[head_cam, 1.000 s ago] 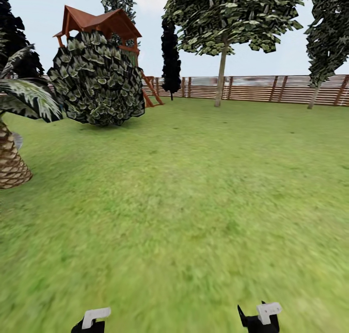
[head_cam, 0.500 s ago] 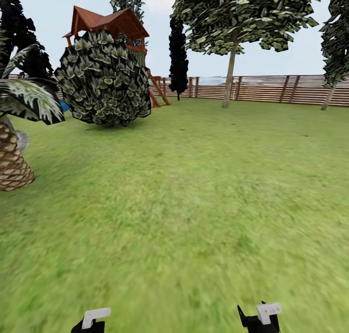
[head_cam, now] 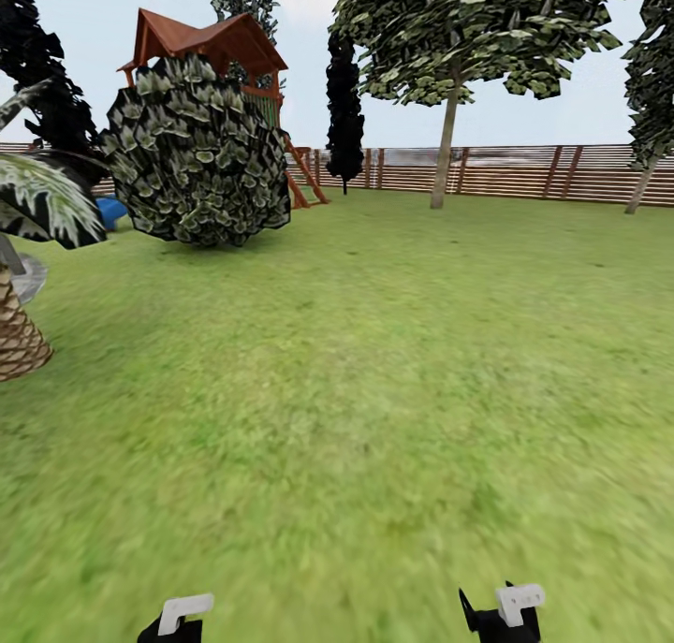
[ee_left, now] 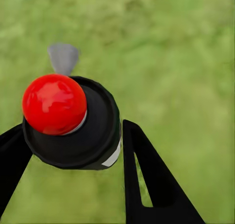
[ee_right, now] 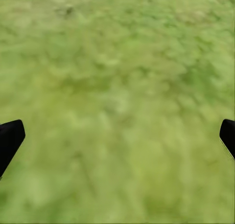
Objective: Pick up the pesticide atomizer in the garden and spray insectifuge to fully cover both potted plants in the garden.
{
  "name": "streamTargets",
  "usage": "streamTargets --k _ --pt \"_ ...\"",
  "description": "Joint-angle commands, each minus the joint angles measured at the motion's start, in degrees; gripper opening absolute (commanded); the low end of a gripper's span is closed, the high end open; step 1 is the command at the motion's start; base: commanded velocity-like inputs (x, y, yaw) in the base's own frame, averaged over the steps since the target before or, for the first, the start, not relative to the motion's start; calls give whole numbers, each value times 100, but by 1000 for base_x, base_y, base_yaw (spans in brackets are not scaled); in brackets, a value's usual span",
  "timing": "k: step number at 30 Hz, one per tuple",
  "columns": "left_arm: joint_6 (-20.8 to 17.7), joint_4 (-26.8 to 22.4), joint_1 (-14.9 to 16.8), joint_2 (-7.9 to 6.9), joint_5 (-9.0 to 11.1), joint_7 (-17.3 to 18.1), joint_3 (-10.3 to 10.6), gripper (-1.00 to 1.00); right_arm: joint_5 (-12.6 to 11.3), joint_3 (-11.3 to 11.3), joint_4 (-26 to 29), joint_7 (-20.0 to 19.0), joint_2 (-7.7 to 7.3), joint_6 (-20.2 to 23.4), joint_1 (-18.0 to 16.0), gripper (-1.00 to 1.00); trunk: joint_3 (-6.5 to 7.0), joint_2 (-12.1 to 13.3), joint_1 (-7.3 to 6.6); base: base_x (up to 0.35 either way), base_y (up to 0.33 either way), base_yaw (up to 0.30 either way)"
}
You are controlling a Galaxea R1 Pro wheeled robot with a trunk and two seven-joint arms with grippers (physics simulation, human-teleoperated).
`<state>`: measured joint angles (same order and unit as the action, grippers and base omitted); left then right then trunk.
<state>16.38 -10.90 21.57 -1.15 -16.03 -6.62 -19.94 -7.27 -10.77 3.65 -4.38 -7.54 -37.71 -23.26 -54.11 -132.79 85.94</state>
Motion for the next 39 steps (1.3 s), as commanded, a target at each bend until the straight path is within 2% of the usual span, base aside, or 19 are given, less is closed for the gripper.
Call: streamTargets --k 1,39 --pt "23 9 5 1 -60 -23 -27 -100 -61 -22 -5 -46 -2 -17 -3 100 -5 -2 2 340 0 0" --pt "23 9 5 1 -61 -23 -27 -100 -61 -22 -5 -46 7 -17 -3 100 -5 -2 2 340 0 0"
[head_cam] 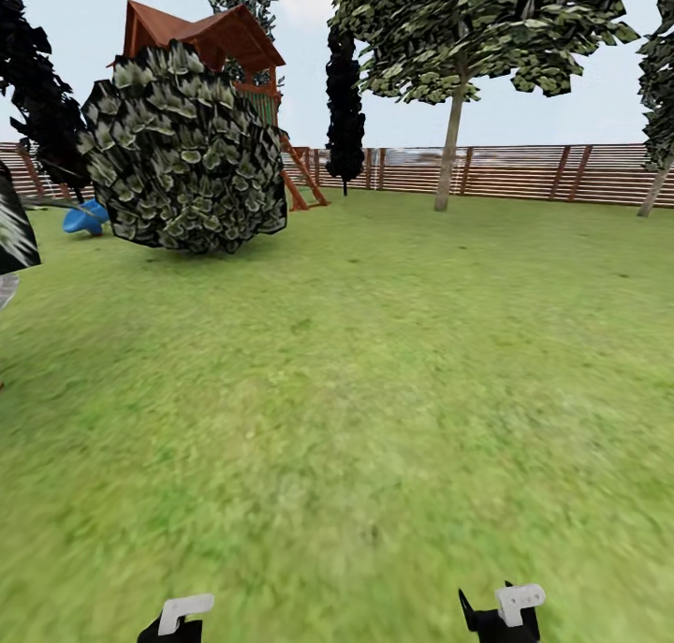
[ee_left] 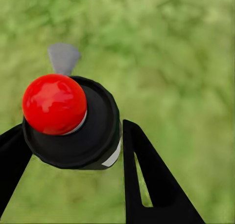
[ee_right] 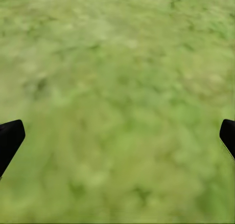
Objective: Pick up the pesticide atomizer in the garden and spray insectifuge to fully cover both potted plants in the garden.
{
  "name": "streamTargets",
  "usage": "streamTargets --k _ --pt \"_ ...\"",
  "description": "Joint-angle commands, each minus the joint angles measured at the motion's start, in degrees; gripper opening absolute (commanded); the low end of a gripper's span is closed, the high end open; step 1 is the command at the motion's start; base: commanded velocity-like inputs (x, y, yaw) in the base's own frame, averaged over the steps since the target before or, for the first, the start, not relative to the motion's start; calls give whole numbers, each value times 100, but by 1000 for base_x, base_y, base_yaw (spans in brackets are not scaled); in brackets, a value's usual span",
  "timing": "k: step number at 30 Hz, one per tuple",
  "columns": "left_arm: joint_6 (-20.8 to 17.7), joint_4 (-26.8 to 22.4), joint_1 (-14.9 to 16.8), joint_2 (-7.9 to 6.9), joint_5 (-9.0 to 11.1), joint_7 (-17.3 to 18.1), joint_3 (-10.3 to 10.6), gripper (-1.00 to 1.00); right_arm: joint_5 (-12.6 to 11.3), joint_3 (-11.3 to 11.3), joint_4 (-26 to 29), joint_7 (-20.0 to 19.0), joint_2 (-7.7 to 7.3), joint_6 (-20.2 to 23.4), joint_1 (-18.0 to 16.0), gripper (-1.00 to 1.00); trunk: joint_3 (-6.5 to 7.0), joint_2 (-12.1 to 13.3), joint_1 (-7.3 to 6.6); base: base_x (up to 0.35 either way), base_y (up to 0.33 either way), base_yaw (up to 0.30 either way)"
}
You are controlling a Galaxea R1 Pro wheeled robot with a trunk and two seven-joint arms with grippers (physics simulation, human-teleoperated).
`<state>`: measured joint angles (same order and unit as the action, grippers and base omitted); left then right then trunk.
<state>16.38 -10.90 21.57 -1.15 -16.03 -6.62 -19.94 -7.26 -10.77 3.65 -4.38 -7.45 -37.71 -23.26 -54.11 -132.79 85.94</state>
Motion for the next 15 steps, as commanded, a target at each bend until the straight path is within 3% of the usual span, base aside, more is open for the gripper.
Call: streamTargets --k 1,15 --pt "23 9 5 1 -62 -23 -27 -100 -61 -21 -5 -47 -2 -17 -3 100 -5 -2 2 340 0 4" --pt "23 9 5 1 -58 -23 -27 -100 -59 -21 -5 -48 -2 -17 -3 100 -5 -2 2 340 0 99"
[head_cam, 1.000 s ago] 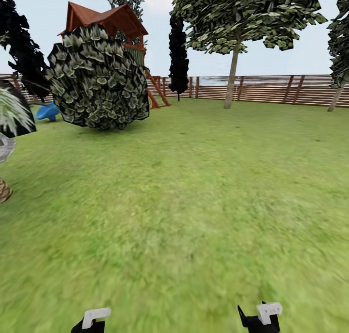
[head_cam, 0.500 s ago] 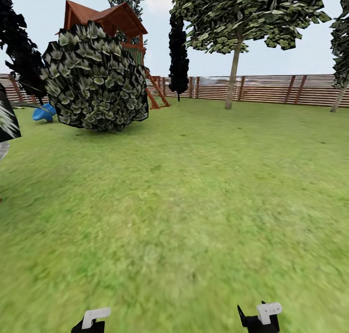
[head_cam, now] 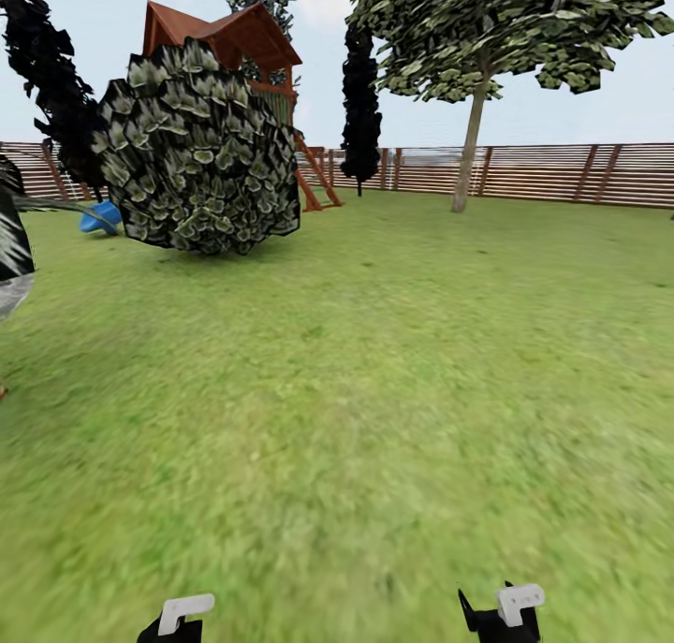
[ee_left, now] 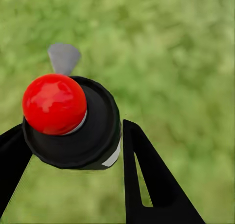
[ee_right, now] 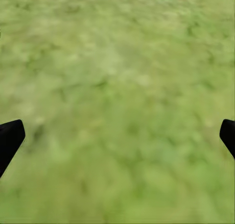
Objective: Pick up the pesticide atomizer in the garden and spray insectifuge to fully cover both potted plants in the garden.
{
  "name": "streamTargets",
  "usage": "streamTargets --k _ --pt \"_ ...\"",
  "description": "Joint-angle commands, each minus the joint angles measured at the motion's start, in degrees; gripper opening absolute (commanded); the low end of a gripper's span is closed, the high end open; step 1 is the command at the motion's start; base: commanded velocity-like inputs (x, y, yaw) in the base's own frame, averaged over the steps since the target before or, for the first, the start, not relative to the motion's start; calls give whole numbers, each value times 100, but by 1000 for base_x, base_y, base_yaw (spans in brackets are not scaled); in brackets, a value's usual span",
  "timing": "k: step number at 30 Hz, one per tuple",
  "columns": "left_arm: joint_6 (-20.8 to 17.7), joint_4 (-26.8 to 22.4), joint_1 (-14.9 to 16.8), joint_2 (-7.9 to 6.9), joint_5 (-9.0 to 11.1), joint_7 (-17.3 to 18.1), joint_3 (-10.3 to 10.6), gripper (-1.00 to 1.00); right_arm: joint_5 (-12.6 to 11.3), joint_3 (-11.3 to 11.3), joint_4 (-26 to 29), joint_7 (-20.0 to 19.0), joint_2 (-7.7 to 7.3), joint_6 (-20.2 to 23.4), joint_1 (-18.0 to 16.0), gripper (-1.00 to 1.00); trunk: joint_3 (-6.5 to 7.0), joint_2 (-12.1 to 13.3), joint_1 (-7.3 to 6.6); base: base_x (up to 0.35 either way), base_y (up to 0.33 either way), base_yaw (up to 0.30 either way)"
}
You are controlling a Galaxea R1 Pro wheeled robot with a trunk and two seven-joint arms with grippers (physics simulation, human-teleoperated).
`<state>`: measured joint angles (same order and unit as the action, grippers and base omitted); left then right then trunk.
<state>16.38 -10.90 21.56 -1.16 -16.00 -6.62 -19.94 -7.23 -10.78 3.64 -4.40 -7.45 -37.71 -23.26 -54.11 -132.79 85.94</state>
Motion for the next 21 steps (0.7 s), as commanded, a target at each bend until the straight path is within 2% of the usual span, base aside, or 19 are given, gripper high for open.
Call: streamTargets --k 1,9,21 --pt "23 9 6 1 -61 -23 -27 -100 -62 -21 -4 -46 -2 -17 -3 100 -5 -2 2 340 0 122" --pt "23 9 6 1 -61 -23 -27 -100 -64 -21 -4 -50 -2 -17 -3 100 -5 -2 2 340 0 98" --pt "23 9 6 1 -61 -23 -27 -100 -62 -21 -4 -52 -2 -17 -3 100 -5 -2 2 340 0 8"
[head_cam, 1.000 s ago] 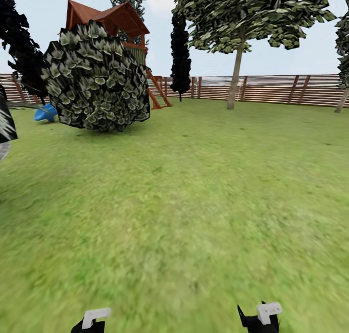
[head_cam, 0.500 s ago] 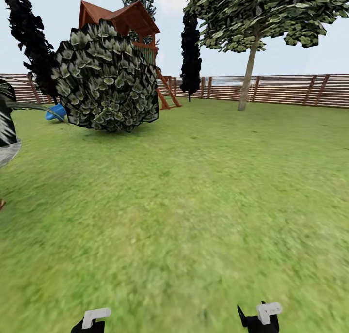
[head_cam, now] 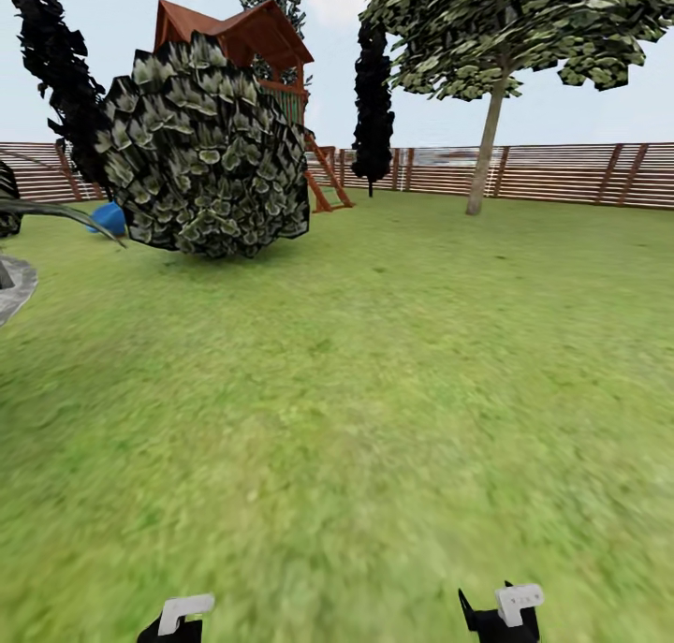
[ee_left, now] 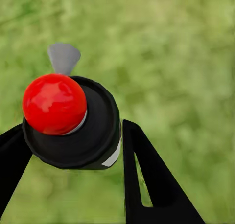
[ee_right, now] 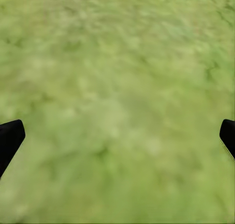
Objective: Pick up the pesticide atomizer in the garden and spray insectifuge to fully cover both potted plants in the garden.
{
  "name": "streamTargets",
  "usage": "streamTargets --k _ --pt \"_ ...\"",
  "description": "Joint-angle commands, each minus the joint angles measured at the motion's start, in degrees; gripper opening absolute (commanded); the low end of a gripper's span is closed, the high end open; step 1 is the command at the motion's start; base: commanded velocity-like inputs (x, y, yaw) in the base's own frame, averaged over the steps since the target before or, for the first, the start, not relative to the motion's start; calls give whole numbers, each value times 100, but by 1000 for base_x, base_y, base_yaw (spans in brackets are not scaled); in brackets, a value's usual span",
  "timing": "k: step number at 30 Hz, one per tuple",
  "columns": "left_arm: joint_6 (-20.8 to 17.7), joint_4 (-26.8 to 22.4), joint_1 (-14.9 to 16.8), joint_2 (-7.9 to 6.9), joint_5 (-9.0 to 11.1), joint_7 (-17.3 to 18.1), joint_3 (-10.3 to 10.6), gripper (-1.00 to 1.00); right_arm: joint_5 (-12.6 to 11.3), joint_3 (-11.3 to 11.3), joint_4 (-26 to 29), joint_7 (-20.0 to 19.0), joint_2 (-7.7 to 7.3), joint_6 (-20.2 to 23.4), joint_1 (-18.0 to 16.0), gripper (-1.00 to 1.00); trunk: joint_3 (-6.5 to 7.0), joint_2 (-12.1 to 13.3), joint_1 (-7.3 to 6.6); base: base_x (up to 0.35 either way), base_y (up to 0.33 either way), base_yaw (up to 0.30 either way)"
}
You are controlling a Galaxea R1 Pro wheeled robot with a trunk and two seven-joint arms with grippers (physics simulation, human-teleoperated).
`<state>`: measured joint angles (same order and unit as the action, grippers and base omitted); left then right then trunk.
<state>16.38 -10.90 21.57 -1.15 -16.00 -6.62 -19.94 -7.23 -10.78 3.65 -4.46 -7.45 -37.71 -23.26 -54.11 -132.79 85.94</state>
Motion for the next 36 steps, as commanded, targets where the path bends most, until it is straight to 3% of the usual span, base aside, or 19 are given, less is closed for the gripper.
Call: streamTargets --k 1,16,36 --pt "23 9 5 1 -61 -23 -27 -100 -62 -21 -5 -47 -2 -17 -3 100 -5 -2 2 340 0 24" --pt "23 9 5 1 -61 -23 -27 -100 -67 -21 -5 -47 -2 -17 -3 100 -5 -2 2 340 0 191" --pt "23 9 5 1 -64 -23 -27 -100 -60 -30 -5 -55 5 -17 -3 100 -5 -2 2 340 0 10"
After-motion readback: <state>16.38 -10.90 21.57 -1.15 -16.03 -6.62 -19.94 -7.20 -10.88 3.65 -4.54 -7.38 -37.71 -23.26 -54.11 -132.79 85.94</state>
